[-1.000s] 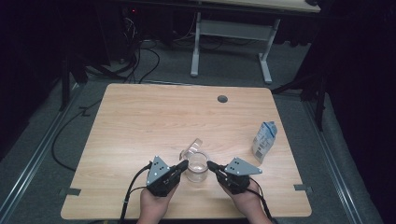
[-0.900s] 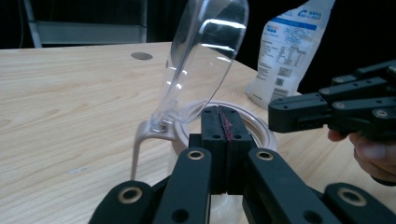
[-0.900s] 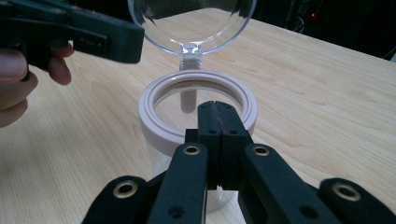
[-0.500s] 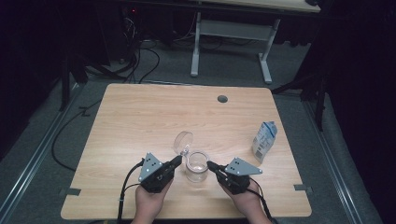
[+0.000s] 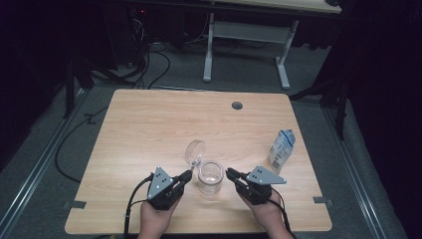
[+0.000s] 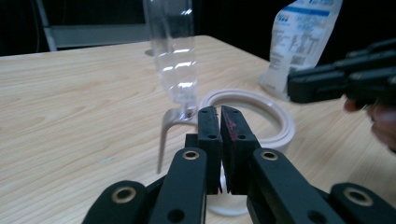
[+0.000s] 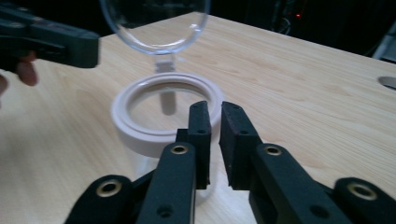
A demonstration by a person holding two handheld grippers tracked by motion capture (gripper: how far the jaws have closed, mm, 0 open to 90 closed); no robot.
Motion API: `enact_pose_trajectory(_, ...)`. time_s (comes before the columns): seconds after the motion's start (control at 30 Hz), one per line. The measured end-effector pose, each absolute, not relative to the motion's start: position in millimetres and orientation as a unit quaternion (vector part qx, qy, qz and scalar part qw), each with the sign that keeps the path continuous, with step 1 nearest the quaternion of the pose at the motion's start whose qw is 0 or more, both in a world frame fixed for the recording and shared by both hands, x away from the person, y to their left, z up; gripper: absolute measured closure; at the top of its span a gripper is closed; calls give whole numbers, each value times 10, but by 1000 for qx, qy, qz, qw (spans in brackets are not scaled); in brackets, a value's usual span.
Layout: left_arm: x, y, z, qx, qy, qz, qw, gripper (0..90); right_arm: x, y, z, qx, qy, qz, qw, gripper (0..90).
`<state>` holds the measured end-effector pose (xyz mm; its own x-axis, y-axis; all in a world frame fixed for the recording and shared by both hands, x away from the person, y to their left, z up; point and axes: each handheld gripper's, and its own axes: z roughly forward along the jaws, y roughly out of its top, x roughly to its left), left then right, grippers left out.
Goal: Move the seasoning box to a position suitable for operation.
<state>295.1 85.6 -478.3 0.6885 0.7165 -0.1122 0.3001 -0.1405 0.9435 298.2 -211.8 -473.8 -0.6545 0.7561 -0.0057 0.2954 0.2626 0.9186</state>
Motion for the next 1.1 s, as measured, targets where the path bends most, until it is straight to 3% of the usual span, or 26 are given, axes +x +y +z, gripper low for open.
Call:
enact_pose_trajectory(0.5,3159,1250,-5154,750,393,196,495,747,3116,-2425,-4984,412,750,460,236,730)
enact_pose_trajectory(0.7,3159,1250,-5195,744,398,211,493,655,3125,-2529,-5050,424,750,449,236,670)
enact_pose_trajectory(1.1,3147,1217,-5201,746,395,213,493,601,3004,-2863,-5177,445,750,418,255,602)
